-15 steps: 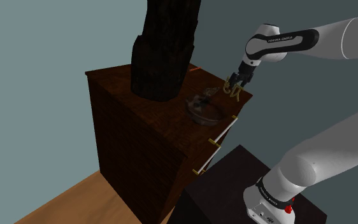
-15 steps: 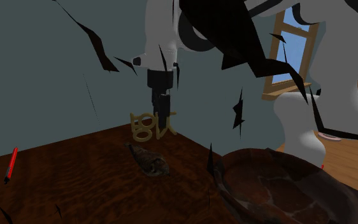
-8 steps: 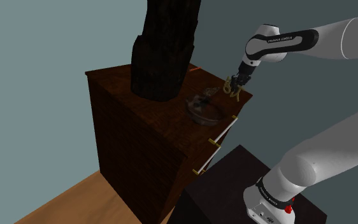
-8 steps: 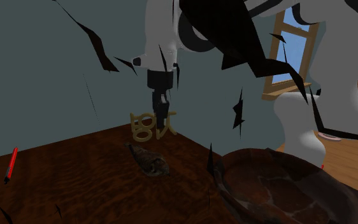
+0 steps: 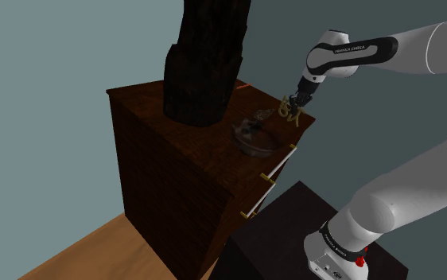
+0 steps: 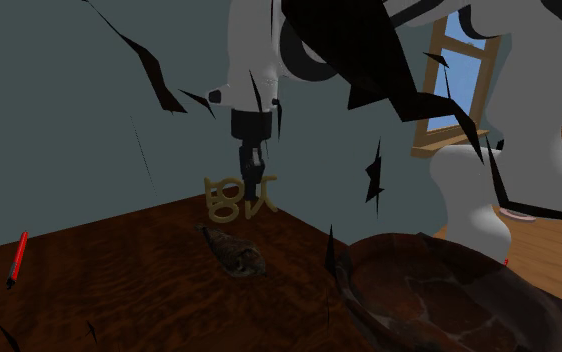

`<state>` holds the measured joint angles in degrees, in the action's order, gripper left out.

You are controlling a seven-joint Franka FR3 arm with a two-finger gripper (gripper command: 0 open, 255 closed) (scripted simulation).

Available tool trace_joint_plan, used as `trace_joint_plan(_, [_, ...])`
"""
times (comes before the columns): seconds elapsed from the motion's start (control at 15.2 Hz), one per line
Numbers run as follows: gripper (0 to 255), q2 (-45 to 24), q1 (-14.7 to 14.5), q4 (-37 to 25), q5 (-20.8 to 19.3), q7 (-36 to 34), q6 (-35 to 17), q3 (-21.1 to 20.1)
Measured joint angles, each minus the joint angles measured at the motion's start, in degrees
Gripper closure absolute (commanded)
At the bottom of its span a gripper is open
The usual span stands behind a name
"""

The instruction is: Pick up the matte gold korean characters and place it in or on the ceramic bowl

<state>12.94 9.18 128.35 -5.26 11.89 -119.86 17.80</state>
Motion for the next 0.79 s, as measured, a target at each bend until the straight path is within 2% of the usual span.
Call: trace_joint_plan(0.79, [255,1.74,-0.14,-6.97,-0.1,-0.11,8.72,-0.59])
